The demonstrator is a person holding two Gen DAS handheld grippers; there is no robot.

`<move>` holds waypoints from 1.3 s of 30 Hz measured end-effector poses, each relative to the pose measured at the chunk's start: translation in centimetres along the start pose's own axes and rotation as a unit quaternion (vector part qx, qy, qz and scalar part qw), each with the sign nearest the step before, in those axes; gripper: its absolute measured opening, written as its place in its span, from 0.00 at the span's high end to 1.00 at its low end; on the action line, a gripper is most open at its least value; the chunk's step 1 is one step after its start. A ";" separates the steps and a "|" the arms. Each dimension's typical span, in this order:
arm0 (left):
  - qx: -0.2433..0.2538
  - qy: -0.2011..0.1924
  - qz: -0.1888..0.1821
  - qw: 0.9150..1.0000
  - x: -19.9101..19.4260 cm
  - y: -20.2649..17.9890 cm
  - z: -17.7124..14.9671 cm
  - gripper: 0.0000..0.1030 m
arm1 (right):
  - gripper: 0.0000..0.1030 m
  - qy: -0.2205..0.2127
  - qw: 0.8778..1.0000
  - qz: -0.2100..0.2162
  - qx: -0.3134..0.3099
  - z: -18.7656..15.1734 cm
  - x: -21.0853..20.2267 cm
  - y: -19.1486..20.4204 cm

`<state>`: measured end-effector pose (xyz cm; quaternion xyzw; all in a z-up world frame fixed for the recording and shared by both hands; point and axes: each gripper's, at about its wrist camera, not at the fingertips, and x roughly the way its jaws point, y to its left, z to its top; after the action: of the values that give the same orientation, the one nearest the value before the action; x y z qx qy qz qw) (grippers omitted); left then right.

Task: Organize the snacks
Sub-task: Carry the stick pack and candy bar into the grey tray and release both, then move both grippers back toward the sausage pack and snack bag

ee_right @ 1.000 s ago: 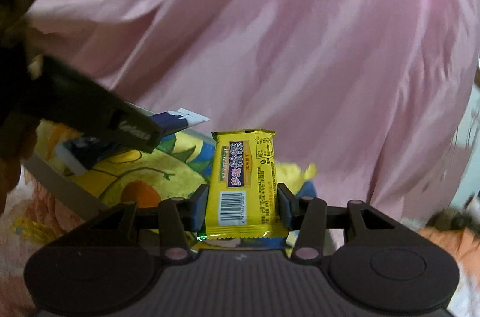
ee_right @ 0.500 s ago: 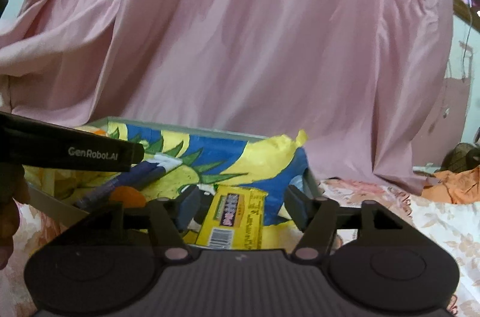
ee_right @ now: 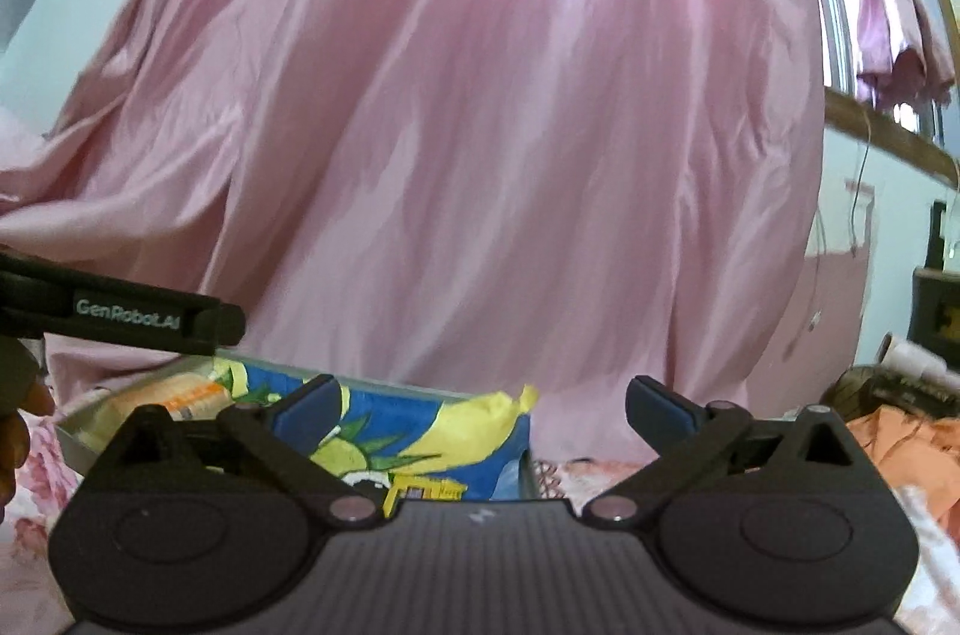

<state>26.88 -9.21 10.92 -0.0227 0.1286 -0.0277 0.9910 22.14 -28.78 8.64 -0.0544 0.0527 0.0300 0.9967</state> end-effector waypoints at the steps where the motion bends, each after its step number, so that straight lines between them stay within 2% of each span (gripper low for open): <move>1: -0.003 -0.002 -0.001 1.000 -0.8 0.2 0.2 0.01 | 0.00 -0.003 1.000 -0.001 -0.002 0.4 -0.6 0.0; 10: -0.039 -0.010 -0.014 0.999 -8.3 2.1 -0.3 0.01 | 0.00 -0.026 1.000 0.002 -0.001 2.3 -7.0 0.6; 22: -0.058 -0.011 -0.008 0.998 -15.7 5.3 -5.5 0.01 | 0.00 -0.027 1.000 -0.001 -0.011 -0.6 -14.4 3.4; 32: -0.050 0.029 -0.005 0.998 -17.9 7.6 -9.9 0.01 | 0.00 0.029 0.999 0.003 -0.012 -4.4 -17.6 5.5; 39: -0.040 0.067 -0.034 0.996 -17.9 8.5 -12.2 0.01 | 0.00 0.075 0.997 0.019 -0.023 -6.4 -18.1 6.9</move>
<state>6.90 -0.12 3.24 -0.0647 0.1953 -0.0580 0.9769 3.06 -23.64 3.56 -0.0784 0.1279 0.0456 0.9876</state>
